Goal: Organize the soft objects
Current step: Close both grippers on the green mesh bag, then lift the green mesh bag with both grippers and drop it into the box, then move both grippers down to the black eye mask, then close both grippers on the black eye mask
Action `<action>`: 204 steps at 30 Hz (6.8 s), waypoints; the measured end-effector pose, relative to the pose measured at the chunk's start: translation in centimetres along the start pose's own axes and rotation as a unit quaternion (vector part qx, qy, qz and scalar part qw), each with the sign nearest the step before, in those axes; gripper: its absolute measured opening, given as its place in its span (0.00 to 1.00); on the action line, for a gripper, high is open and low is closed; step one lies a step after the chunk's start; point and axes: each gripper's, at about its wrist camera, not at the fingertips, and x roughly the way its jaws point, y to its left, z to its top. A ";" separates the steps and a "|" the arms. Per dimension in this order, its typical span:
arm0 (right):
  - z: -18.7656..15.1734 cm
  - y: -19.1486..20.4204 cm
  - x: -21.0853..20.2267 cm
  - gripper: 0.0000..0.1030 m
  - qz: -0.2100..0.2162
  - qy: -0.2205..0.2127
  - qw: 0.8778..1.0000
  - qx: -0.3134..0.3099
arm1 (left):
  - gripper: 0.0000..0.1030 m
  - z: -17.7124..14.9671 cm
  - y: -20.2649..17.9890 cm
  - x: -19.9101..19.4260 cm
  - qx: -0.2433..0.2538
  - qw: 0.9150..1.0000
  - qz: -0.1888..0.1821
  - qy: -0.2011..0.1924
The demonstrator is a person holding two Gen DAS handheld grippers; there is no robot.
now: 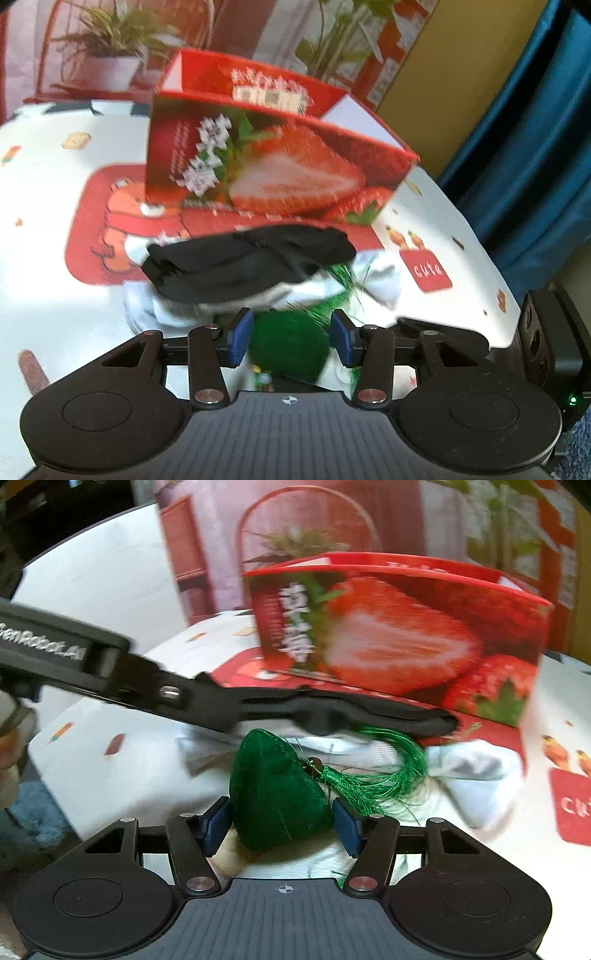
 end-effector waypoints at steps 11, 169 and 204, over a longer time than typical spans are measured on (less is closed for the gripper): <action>-0.2 0.8 -0.1 0.54 0.021 0.002 1.000 -0.015 | 0.50 -0.9 2.1 2.0 -0.058 0.997 -0.002 0.044; 3.7 -9.1 5.0 0.62 -0.139 -0.037 0.988 0.055 | 0.62 3.8 4.9 2.1 -0.095 0.988 0.107 -0.052; 3.8 -10.5 4.7 0.69 -0.098 -0.042 0.991 0.087 | 0.29 2.3 5.3 3.0 -0.072 0.989 0.118 -0.053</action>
